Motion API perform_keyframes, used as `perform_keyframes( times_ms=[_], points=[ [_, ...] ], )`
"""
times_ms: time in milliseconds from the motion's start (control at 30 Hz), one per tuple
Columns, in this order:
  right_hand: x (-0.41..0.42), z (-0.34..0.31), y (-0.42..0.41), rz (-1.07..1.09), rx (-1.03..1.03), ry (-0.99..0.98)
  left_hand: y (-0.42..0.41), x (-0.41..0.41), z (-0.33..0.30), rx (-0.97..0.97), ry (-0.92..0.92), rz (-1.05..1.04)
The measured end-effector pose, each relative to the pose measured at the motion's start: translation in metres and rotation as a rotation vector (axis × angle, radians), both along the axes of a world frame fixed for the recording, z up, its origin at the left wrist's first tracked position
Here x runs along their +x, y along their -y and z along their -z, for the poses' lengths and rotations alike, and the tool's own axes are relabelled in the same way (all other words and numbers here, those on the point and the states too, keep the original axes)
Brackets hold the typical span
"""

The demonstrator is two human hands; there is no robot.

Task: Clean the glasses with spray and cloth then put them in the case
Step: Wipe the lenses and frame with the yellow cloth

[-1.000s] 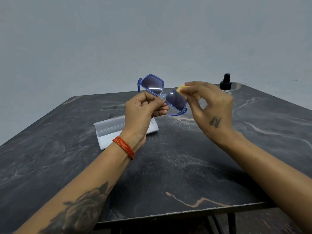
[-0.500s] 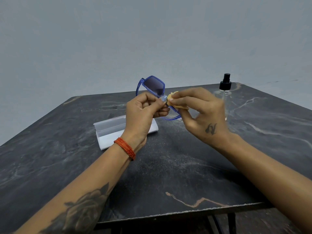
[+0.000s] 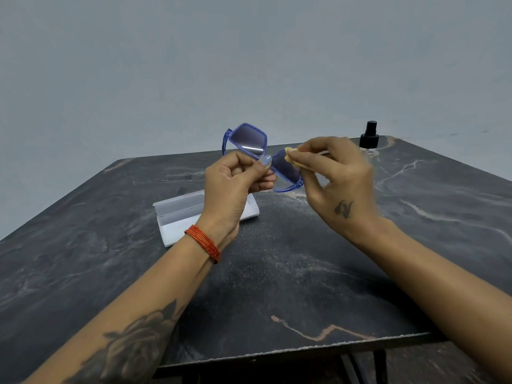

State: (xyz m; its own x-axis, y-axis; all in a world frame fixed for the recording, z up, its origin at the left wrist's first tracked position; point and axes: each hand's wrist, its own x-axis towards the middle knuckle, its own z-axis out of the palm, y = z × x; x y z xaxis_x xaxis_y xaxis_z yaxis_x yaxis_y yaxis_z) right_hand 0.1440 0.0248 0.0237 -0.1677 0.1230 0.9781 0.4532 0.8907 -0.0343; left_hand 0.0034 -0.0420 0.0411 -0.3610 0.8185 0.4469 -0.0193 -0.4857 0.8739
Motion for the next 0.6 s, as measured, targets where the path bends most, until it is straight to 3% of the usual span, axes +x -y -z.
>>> perform_keyframes(
  times_ms=[233, 600],
  points=[
    [-0.0025, -0.0001, 0.0057, -0.103, 0.028, 0.123, 0.0001, 0.0009, 0.0018, -0.012, -0.040, -0.018],
    [0.0029, -0.0044, 0.0016, -0.005, 0.018, 0.022, -0.0001, 0.0010, 0.0011, -0.017, -0.040, -0.014]
  ],
)
